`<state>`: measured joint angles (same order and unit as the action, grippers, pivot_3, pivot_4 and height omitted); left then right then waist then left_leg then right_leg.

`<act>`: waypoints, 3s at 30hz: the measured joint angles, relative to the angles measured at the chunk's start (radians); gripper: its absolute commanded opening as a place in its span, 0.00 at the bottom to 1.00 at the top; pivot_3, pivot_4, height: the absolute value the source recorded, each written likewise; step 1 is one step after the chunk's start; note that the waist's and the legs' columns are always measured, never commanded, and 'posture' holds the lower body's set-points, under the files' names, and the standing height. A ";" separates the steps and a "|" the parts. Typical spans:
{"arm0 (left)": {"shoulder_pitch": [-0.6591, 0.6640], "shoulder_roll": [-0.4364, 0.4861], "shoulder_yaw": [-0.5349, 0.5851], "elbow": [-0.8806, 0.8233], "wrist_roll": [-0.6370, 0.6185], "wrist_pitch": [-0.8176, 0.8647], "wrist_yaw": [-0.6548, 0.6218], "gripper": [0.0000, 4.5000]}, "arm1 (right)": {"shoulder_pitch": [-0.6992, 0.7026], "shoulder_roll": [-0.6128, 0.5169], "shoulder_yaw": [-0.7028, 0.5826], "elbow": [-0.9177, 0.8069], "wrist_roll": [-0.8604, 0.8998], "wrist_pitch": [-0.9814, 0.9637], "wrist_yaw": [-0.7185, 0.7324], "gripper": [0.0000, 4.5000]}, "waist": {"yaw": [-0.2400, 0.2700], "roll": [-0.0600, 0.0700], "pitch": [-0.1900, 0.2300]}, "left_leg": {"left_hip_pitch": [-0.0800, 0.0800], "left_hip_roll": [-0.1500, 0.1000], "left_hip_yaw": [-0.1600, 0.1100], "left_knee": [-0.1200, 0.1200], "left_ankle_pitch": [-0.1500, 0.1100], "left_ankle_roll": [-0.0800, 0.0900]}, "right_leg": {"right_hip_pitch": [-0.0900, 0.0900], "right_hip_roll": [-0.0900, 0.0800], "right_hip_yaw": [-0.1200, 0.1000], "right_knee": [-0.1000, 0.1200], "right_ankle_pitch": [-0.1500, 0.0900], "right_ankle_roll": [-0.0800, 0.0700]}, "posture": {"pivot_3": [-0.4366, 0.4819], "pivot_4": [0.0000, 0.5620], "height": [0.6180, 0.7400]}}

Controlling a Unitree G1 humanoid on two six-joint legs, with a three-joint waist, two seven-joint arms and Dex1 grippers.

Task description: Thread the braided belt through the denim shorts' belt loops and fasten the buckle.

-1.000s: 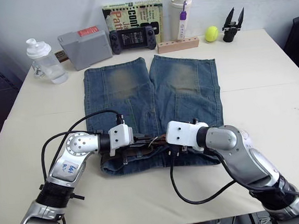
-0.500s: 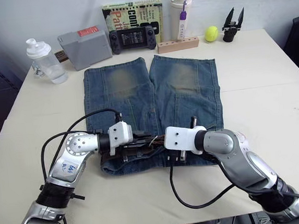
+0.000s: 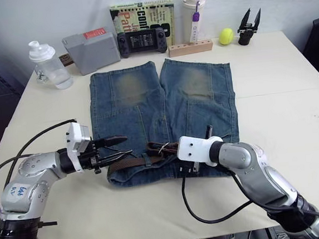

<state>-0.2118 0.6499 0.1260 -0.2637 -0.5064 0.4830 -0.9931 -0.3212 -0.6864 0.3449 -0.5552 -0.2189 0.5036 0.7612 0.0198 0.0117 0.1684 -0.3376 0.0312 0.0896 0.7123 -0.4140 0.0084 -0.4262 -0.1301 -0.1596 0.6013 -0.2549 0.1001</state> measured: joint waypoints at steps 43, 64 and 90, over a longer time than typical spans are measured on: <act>0.117 0.116 -0.217 0.091 0.267 -0.344 0.052 0.01 | 0.390 -0.145 -0.347 0.203 -0.085 -0.617 -0.139 0.00 | -0.001 0.009 -0.005 | 0.010 0.001 0.002 -0.005 0.000 0.000 | 0.006 0.000 0.002 -0.001 -0.001 -0.002 | 0.48 0.27 0.88; 0.407 0.043 0.078 -0.161 0.044 -0.175 0.164 0.00 | 0.409 -0.033 -0.402 -0.156 0.371 -0.178 0.080 0.99 | -0.018 0.004 -0.003 | 0.014 0.002 -0.003 -0.012 0.000 0.000 | 0.006 -0.001 0.003 -0.001 -0.002 -0.004 | 0.48 0.27 0.88; 0.358 0.033 0.146 -0.273 -0.083 -0.033 0.251 0.00 | 0.486 0.034 -0.267 -0.097 0.264 -0.097 -0.083 0.99 | -0.018 0.003 -0.002 | 0.014 0.001 -0.002 -0.012 0.000 0.000 | 0.006 -0.001 0.003 -0.002 -0.002 -0.004 | 0.48 0.27 0.88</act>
<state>0.1466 0.6830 0.2723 -0.5369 -0.5890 0.4498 -0.7422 0.1647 -0.6520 0.0778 -0.6521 0.0448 0.4062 0.6779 0.0015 0.0151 0.1659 -0.3239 0.0319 0.0874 0.7002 -0.4144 0.0089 -0.4205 -0.1308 -0.1566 0.5990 -0.2570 0.0965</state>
